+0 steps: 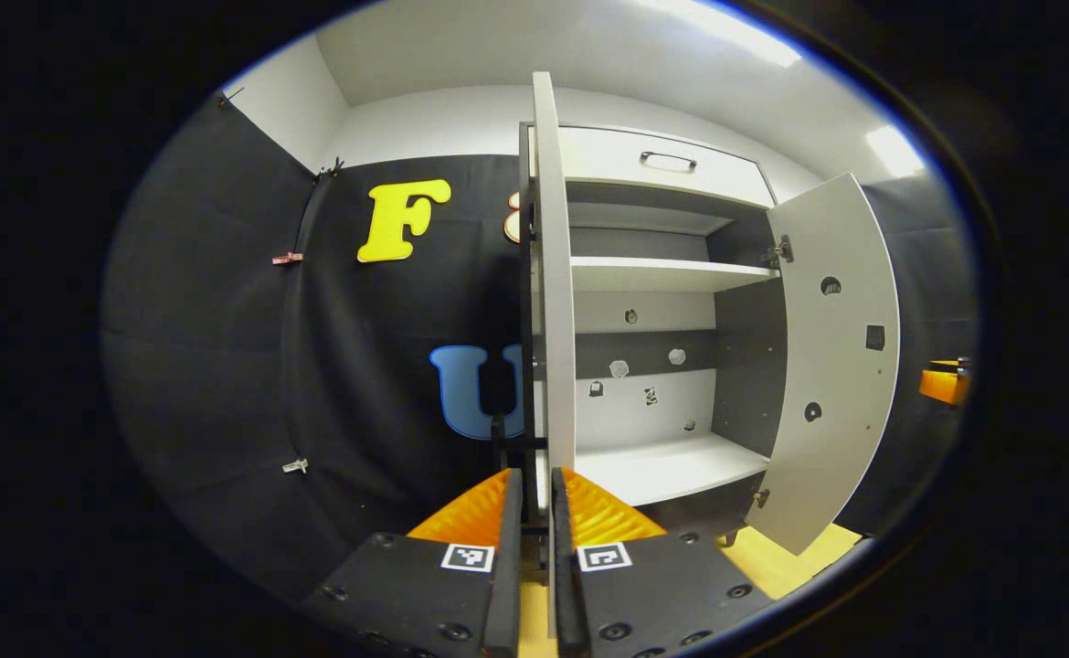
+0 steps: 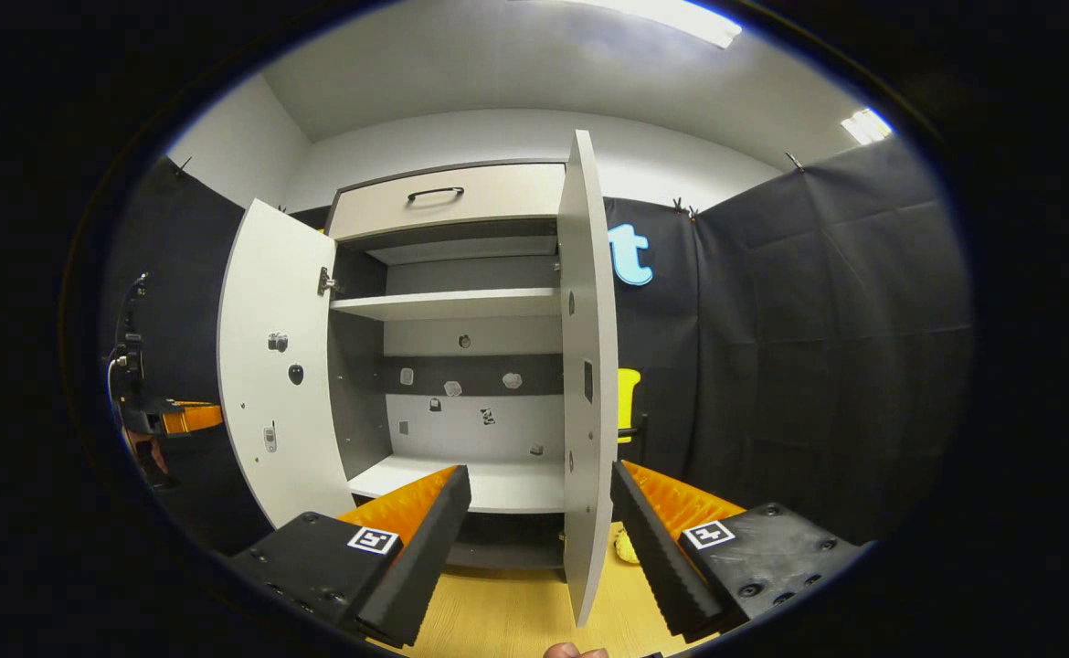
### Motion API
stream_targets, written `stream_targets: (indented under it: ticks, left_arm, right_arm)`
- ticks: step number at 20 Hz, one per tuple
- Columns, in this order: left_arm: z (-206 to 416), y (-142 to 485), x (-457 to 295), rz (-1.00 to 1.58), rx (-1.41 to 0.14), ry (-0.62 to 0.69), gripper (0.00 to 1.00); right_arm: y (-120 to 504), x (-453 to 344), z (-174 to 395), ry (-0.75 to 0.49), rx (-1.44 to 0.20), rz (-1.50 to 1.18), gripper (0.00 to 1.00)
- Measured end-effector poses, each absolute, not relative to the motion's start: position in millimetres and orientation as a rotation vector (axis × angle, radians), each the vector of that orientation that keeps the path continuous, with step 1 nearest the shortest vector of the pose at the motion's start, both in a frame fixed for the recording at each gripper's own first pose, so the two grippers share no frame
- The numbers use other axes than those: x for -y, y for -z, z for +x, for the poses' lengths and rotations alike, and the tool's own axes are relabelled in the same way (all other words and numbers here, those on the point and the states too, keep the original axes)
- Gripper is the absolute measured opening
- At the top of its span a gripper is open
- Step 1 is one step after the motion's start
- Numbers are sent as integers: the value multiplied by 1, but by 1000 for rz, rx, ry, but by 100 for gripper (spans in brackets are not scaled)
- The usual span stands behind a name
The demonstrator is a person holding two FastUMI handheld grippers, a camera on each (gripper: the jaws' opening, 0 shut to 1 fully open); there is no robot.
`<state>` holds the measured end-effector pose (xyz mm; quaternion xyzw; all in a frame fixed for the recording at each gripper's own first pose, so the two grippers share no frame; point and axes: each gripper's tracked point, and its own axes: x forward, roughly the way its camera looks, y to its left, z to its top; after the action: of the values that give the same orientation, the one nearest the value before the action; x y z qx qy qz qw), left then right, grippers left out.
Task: Open the right door of the double-door shoe cabinet with the right hand, and open the left door with the left hand.
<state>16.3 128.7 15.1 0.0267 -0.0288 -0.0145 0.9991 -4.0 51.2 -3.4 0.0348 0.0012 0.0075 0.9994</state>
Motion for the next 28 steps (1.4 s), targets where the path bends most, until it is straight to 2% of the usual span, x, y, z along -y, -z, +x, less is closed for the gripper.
stream_targets:
  ticks: [1,4,5,6,11,17,28]
  left_arm:
    - [15,-14,-126,53,56,31,27]
    - [7,-13,-123,43,57,30,41]
    - [3,-12,-124,38,57,22,51]
    - [0,-12,-125,33,57,14,53]
    - [-18,-23,-112,43,88,26,91]
    - [-38,-32,-91,44,133,28,94]
    - [-39,-9,-73,12,88,34,94]
  right_arm:
    - [4,-53,-4,-16,-2,68,97]
    - [4,-53,-5,-19,-2,67,97]
    - [4,-55,-4,-20,-3,68,97]
    - [4,-55,-4,-21,-4,68,97]
    - [4,-58,-2,-26,-3,64,97]
    - [4,-61,-1,-32,-2,64,97]
    - [8,-63,-4,-35,-9,65,97]
